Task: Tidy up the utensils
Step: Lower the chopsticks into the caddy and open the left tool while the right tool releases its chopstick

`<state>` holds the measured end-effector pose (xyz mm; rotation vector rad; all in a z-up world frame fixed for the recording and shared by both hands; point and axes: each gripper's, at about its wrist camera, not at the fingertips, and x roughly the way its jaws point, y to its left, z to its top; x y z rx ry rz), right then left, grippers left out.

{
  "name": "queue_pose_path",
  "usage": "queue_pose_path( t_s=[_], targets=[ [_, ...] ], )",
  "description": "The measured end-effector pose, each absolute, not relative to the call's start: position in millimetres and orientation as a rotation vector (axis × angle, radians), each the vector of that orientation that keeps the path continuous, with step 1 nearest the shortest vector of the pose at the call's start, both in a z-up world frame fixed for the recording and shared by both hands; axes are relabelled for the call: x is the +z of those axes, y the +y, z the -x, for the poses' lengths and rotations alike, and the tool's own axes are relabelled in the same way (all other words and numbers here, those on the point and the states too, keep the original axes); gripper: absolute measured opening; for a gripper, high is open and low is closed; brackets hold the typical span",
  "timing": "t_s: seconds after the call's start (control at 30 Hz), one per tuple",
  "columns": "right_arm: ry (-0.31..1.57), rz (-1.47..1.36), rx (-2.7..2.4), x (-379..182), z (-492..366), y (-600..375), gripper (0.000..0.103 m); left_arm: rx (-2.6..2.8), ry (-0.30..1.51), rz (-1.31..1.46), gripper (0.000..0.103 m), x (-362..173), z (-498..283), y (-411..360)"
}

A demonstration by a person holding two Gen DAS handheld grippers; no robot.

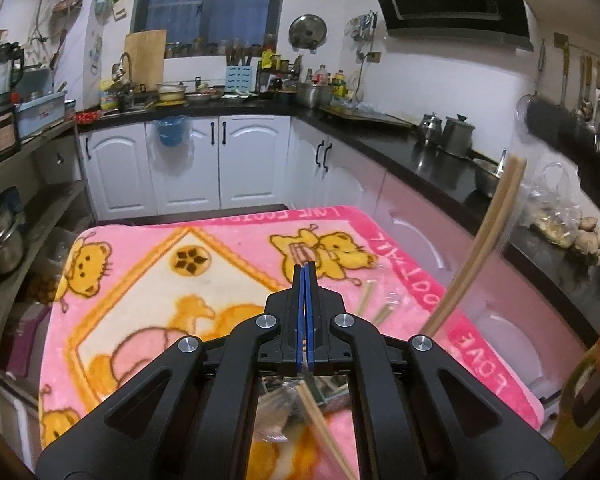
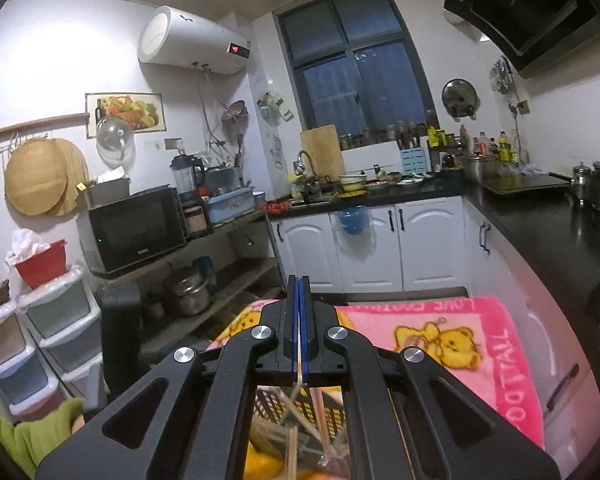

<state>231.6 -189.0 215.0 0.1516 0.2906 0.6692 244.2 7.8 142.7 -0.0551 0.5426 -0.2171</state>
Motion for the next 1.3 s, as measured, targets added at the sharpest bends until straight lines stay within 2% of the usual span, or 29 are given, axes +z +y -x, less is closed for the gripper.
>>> queue_pose_path(
  t_s=[0.57, 0.83, 0.87, 0.93, 1.0, 1.07, 1.1, 1.17, 1.2, 1.3],
  targets=[
    [0.385, -0.103, 0.654, 164, -283, -138, 0.001, -0.189, 0.650, 0.063, 0.000, 95, -266, 29],
    [0.510, -0.053, 0.605, 127, -288, -136, 0.001, -0.192, 0.670, 0.045, 0.001, 82, -264, 27],
    [0.528, -0.054, 0.603, 123, -288, -138, 0.002, -0.190, 0.670, 0.043, 0.003, 81, -262, 27],
    [0.555, -0.043, 0.583, 115, -286, -140, 0.003, -0.184, 0.669, 0.037, 0.016, 79, -260, 27],
    [0.562, -0.044, 0.578, 111, -283, -143, 0.016, -0.182, 0.667, 0.039, 0.019, 79, -256, 27],
    [0.568, -0.044, 0.575, 108, -277, -147, 0.024, -0.179, 0.666, 0.043, 0.024, 78, -251, 29],
    [0.568, -0.040, 0.576, 106, -276, -150, 0.024, -0.176, 0.665, 0.043, 0.030, 79, -250, 29],
    [0.571, -0.025, 0.568, 104, -268, -153, 0.026, -0.171, 0.661, 0.047, 0.034, 80, -246, 31],
    [0.573, -0.022, 0.567, 104, -266, -155, 0.029, -0.168, 0.659, 0.049, 0.035, 81, -243, 32],
    [0.573, -0.018, 0.563, 102, -257, -162, 0.035, -0.161, 0.644, 0.059, 0.047, 85, -232, 36]
  ],
)
